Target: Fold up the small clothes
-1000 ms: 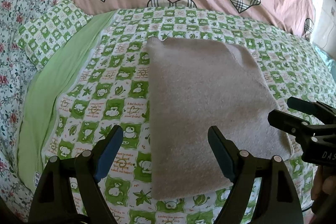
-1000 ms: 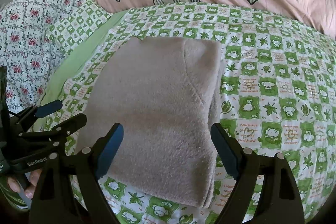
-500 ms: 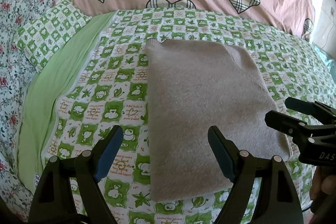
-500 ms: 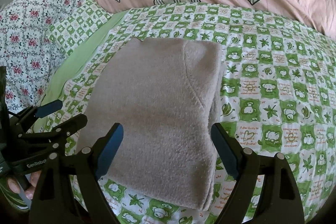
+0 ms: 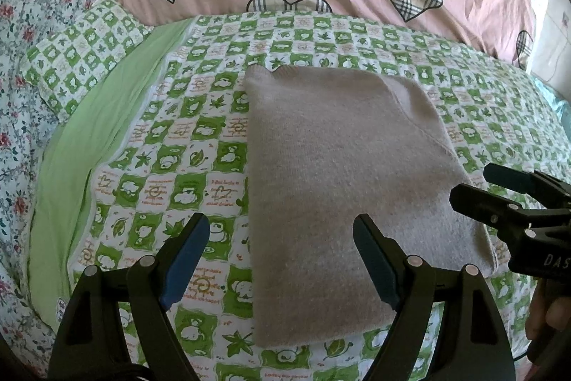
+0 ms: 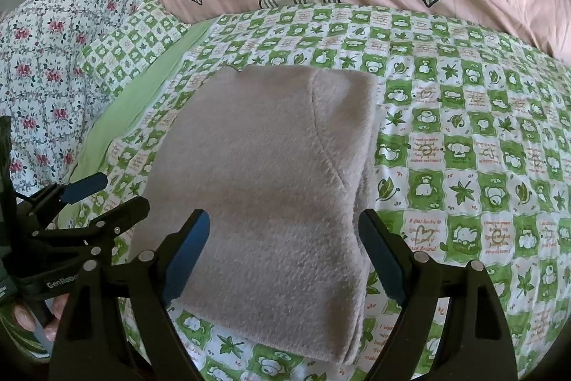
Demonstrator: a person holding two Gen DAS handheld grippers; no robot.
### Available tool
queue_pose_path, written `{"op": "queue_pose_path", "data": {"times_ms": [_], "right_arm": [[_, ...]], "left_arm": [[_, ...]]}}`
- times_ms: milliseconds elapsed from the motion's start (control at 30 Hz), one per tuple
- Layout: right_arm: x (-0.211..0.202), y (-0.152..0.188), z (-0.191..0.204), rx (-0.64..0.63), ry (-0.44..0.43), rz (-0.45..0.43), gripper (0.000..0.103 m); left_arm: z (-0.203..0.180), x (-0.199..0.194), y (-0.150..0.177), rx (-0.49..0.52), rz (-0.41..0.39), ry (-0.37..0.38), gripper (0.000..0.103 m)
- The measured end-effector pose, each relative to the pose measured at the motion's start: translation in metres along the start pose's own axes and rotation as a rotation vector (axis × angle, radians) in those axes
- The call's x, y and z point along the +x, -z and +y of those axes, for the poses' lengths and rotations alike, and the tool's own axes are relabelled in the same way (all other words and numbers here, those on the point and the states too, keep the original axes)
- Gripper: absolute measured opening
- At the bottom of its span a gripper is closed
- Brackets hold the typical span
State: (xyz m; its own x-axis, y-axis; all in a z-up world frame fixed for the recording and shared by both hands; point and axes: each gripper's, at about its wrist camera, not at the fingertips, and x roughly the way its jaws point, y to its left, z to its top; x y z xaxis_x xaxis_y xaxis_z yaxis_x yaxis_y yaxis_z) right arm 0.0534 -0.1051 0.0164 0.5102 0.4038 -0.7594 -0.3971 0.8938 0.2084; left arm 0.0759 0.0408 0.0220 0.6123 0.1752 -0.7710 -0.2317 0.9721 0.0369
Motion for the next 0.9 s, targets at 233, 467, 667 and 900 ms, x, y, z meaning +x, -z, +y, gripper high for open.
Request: {"op": "queue_pose_path", "data": {"times_ms": [233, 467, 667, 900], "right_arm": [[0.006, -0.004, -0.002, 0.004, -0.005, 0.006, 0.086], [0.009, -0.006, -0.002, 0.008, -0.004, 0.005, 0.086], [0.011, -0.007, -0.004, 0.014, -0.003, 0.011, 0.086], [0.016, -0.004, -0.006, 0.031, -0.007, 0.015, 0.086]], "left_arm": [[0.002, 0.005, -0.003, 0.000, -0.004, 0.001, 0.083], [0.014, 0.006, -0.008, -0.024, -0.010, -0.008, 0.083], [0.017, 0.007, -0.007, -0.033, -0.006, -0.019, 0.083], [0.018, 0.006, -0.005, -0.042, -0.004, -0.018, 0.083]]}}
